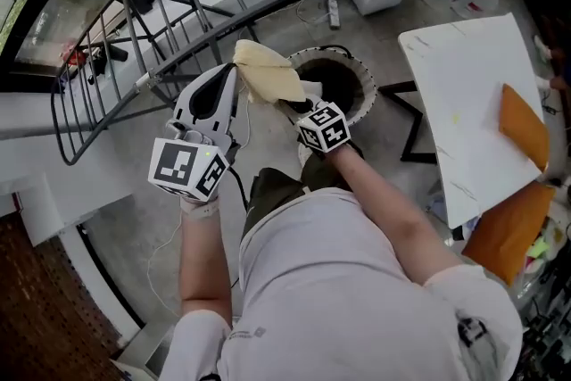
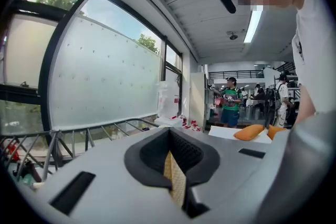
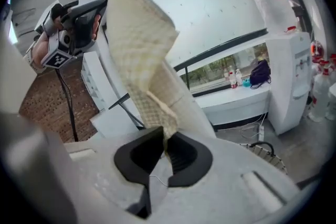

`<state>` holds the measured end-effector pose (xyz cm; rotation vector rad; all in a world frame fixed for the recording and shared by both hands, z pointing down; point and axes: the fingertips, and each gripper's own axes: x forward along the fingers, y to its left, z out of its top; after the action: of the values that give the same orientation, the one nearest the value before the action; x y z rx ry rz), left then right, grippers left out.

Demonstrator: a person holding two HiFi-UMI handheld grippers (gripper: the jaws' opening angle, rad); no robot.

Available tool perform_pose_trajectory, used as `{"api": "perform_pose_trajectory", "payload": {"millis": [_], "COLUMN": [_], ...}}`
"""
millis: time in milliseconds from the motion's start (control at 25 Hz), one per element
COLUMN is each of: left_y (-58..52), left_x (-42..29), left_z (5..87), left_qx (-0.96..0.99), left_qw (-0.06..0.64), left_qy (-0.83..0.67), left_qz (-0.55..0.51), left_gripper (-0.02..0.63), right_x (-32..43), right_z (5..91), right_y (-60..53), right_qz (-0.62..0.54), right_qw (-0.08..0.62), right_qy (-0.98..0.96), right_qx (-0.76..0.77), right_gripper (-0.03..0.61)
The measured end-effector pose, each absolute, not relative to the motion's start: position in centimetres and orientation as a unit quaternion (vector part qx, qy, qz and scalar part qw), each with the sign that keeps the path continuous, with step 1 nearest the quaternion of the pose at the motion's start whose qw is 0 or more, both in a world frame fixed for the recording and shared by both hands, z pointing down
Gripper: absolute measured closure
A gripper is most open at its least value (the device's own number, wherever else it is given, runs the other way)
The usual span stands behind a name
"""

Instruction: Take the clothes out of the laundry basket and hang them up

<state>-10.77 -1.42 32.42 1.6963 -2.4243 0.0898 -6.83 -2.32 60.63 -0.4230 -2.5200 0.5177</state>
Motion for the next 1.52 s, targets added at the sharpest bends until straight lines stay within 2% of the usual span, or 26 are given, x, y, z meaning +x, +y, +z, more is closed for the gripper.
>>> {"api": "perform_pose_trajectory", "payload": {"millis": [40,360,760,1040,1520], "left_y": [-0.8,5.0,9.3,12.4,22.1], "left_x": [-11.2,-14.9,-15.1,-13.6,-12.6], "left_z": [32.4,32.4,33.8,30.0,25.8], "left_qx": [0.561,0.465,0.36,0.266,0.134], "left_qw": [0.089,0.087,0.087,0.034,-0.029], "left_qy": [-0.823,-0.881,-0.929,-0.962,-0.988], "left_qz": [0.029,0.022,0.028,0.045,0.07], "left_gripper": [0.614,0.614,0.614,0.615,0.614], "right_x": [-6.9,-8.7,-13.0,-14.9,-17.8], "right_z": [60.3,53.8,39.7,29.1,22.7], "right_y": [-3.1,-12.6,-17.9,-15.7,-5.2], "right_qz": [0.192,0.192,0.1,0.014,-0.039], "right_qw": [0.259,0.185,0.081,0.0,-0.062], "right_qy": [-0.935,-0.961,-0.986,-0.983,-0.956], "right_qx": [-0.146,-0.066,-0.103,-0.183,-0.284], "right_gripper": [0.565,0.566,0.568,0.568,0.568]}}
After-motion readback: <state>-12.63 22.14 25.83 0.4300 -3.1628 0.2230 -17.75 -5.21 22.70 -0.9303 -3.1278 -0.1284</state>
